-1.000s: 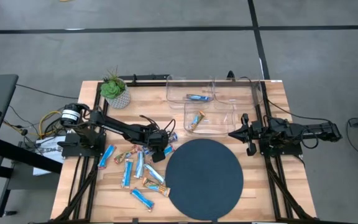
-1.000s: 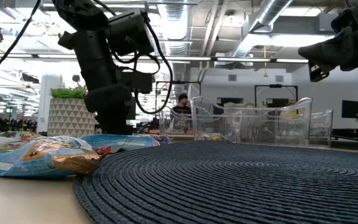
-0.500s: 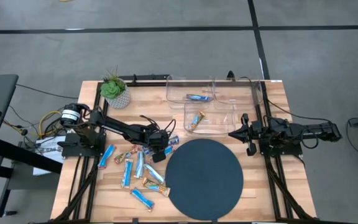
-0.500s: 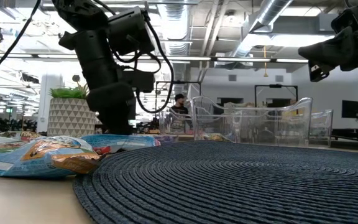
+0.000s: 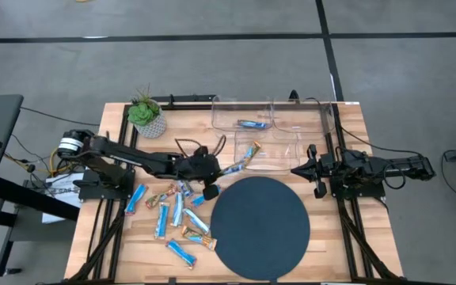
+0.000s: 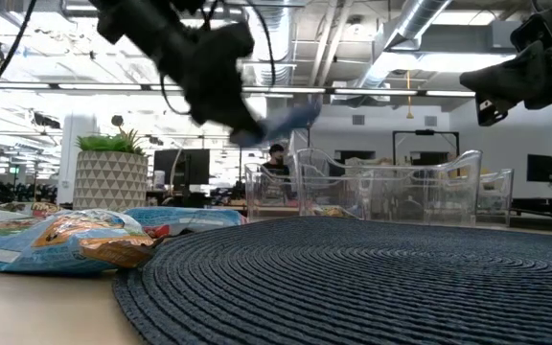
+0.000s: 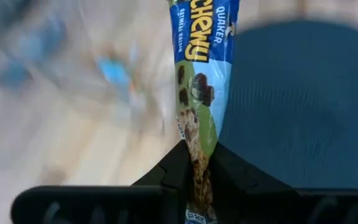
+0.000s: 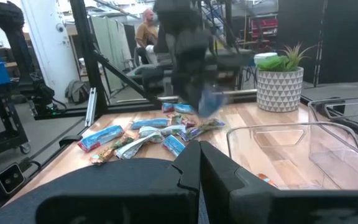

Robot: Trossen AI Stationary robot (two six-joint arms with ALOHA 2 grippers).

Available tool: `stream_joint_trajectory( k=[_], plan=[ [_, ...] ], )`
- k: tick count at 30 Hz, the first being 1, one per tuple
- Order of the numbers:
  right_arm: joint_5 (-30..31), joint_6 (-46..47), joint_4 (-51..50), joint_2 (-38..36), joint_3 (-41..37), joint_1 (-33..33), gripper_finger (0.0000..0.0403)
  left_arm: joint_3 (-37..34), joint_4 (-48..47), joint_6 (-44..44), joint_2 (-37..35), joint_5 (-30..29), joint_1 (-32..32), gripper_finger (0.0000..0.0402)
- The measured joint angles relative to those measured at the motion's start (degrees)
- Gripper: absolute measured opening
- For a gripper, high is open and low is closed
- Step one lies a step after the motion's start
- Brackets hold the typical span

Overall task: Pick and place Granola Bars by type
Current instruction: Put the blue granola bar into the top left transparent bin

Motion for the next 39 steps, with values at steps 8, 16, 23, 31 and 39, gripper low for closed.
stream_joint_trajectory(
  k=[8,16,23,31,39],
  plan=[
    [0.0,-0.02,-0.02,0.0,0.0,0.0,0.0,0.02,18.2,8.46,-4.18,-4.22,0.0,0.0042],
    [0.0,-0.01,-0.02,0.02,0.02,0.0,0.0,0.0,21.1,10.1,-3.83,-3.51,0.92,0.0043],
    [0.0,-0.02,-0.02,0.02,0.0,0.0,0.0,0.0,21.17,12.73,-3.83,-2.21,7.61,0.0043],
    [0.0,-0.02,-0.02,0.02,0.0,0.0,0.0,0.0,21.18,17.18,-3.83,-2.26,20.64,0.0043],
    [0.0,-0.01,0.0,0.02,0.01,0.0,0.0,0.0,20.61,14.43,-3.83,-0.46,30.43,0.0043]
  ],
)
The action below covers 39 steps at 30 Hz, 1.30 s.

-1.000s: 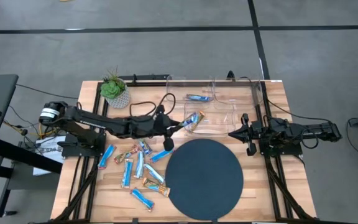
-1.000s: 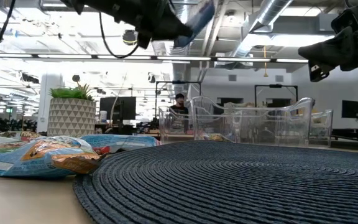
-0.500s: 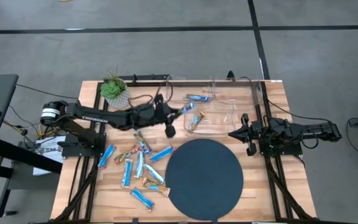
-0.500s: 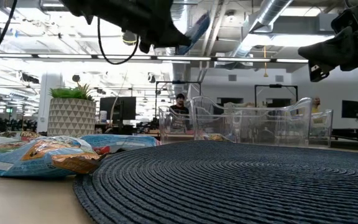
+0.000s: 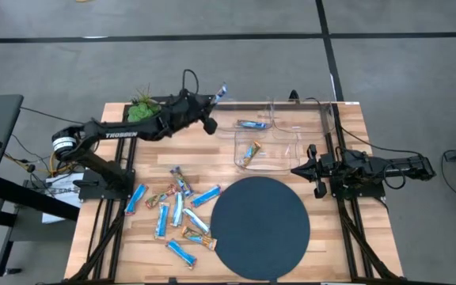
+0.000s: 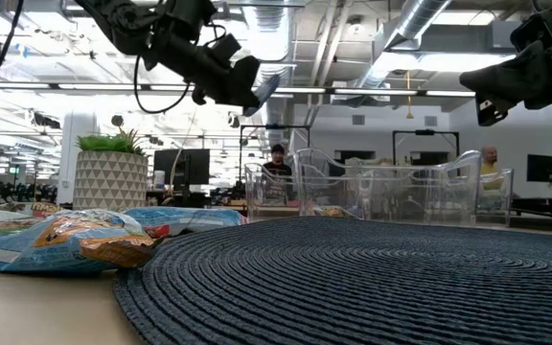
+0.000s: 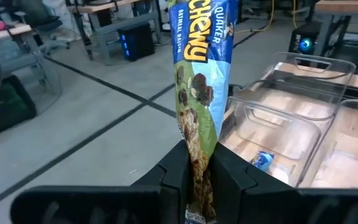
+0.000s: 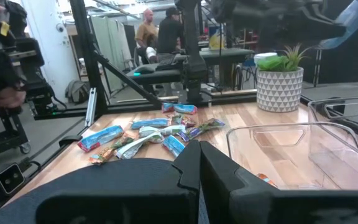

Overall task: Pick and place Granola Bars by type
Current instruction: Put the blue granola bar into the top left transparent bin

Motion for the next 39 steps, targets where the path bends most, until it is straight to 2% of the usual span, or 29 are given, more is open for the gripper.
stream_joint_trajectory(
  k=[4,12,19,29,35,39],
  plan=[
    [0.0,0.01,0.0,-0.02,-0.01,0.0,0.0,0.0,-0.31,0.5,0.0,3.09,1.01,0.0043],
    [0.0,0.01,-0.02,-0.02,0.0,0.0,0.0,1.3,-2.19,5.78,1.13,3.36,1.02,0.0043],
    [-0.01,0.01,-0.02,0.0,-0.01,0.0,0.0,12.66,-13.8,13.8,8.82,4.43,1.06,0.0043],
    [-0.04,-0.01,-0.02,-0.01,-0.01,0.0,0.0,32.02,-39.8,26.35,23.32,4.65,1.06,0.0043],
    [-0.04,0.01,-0.02,-0.02,-0.01,0.0,0.0,34.62,-42.73,27.27,26.54,2.53,1.34,0.0047],
    [-0.04,0.0,-0.02,-0.02,0.0,0.0,0.0,34.62,-43.65,27.12,26.56,2.56,1.46,0.0072]
  ],
)
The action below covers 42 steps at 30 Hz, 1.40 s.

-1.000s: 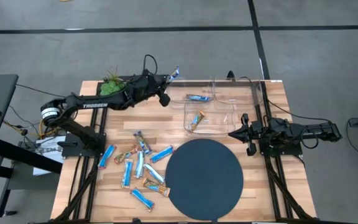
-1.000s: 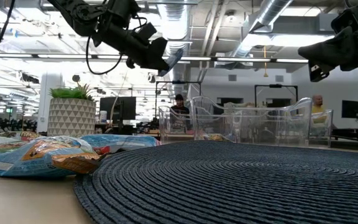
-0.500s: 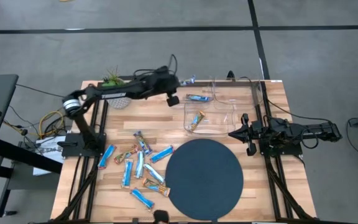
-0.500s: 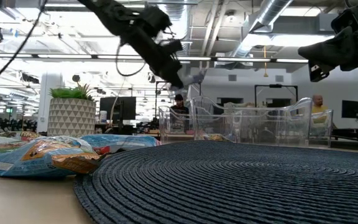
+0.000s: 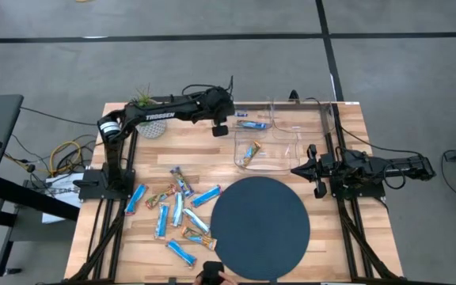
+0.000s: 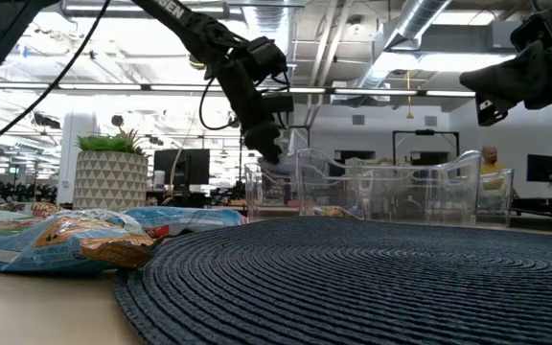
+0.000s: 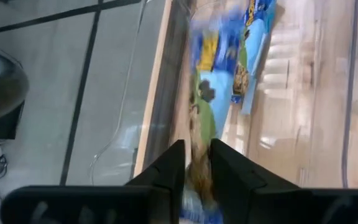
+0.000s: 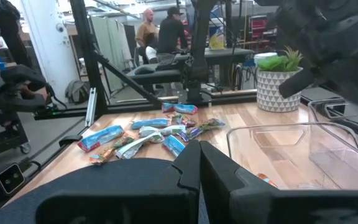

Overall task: Pick and place Granola Bars by type
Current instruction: Put the blue granola bar into the top left transparent bin

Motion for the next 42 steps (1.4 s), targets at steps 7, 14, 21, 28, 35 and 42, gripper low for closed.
stream_joint_trajectory(
  k=[7,14,21,28,35,42],
  plan=[
    [0.02,0.01,0.0,-0.01,-0.02,0.0,0.0,0.0,-0.5,-2.54,-0.01,0.21,0.13,0.0143],
    [0.02,-0.02,0.0,-0.01,-0.02,0.0,0.0,0.0,0.77,-5.81,-2.13,4.05,-0.18,0.0166],
    [0.03,-0.02,0.0,0.0,-0.01,0.0,0.0,0.0,3.21,-10.57,-7.89,10.1,-2.61,0.0156],
    [0.02,0.0,0.01,0.0,-0.01,0.0,0.0,-5.48,10.07,-12.75,-13.84,13.76,-6.64,0.0147],
    [0.04,0.0,0.02,0.01,-0.02,0.0,0.0,-27.22,32.32,-19.05,-23.44,13.25,-10.8,0.0144],
    [0.1,-0.01,-0.03,0.01,0.0,0.0,0.0,-44.78,41.12,-28.23,-32.63,12.89,-15.35,0.0144]
  ],
)
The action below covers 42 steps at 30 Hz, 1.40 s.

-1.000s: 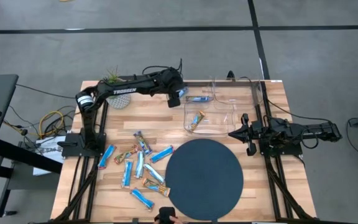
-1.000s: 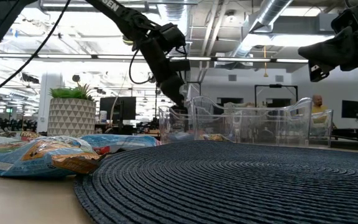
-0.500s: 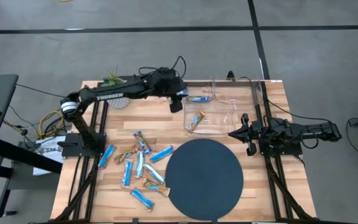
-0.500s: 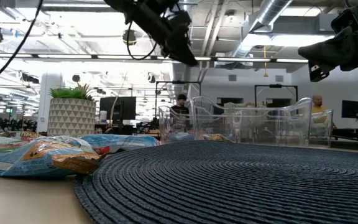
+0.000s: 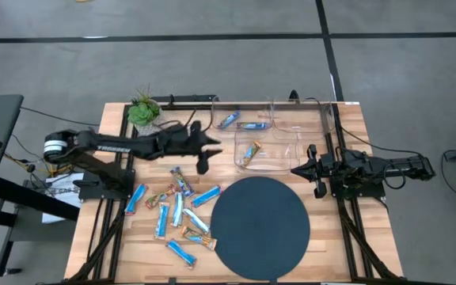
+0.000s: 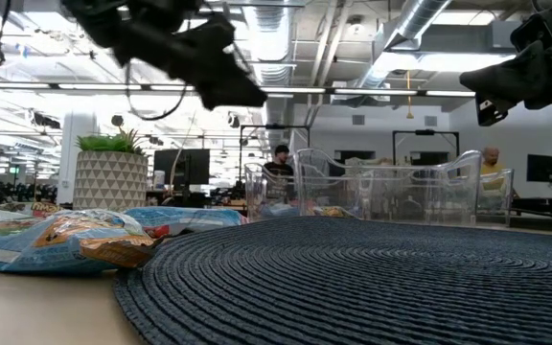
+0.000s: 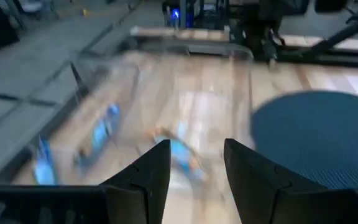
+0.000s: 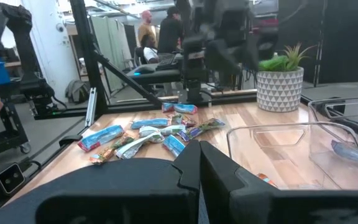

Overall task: Pick and place Granola Bars by type
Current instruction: Put the blue granola bar into the top left transparent bin

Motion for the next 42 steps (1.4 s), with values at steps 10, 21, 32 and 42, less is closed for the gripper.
stream_joint_trajectory(
  k=[10,21,32,42],
  plan=[
    [-0.08,0.02,0.03,-0.02,-0.02,0.0,0.0,-9.35,-5.26,-1.76,-7.5,-2.33,-7.04,0.0144],
    [-0.06,0.01,0.04,0.01,0.01,0.0,0.0,-2.29,-28.87,-6.06,-6.76,-11.54,-20.03,0.0144],
    [-0.07,0.01,0.09,-0.02,0.0,0.0,0.0,1.31,-44.18,-12.45,-5.84,-14.72,-28.38,0.0144],
    [-0.07,0.02,0.05,-0.02,0.01,0.0,0.0,1.28,-54.43,-6.16,-4.9,-14.81,-29.96,0.0144]
  ],
)
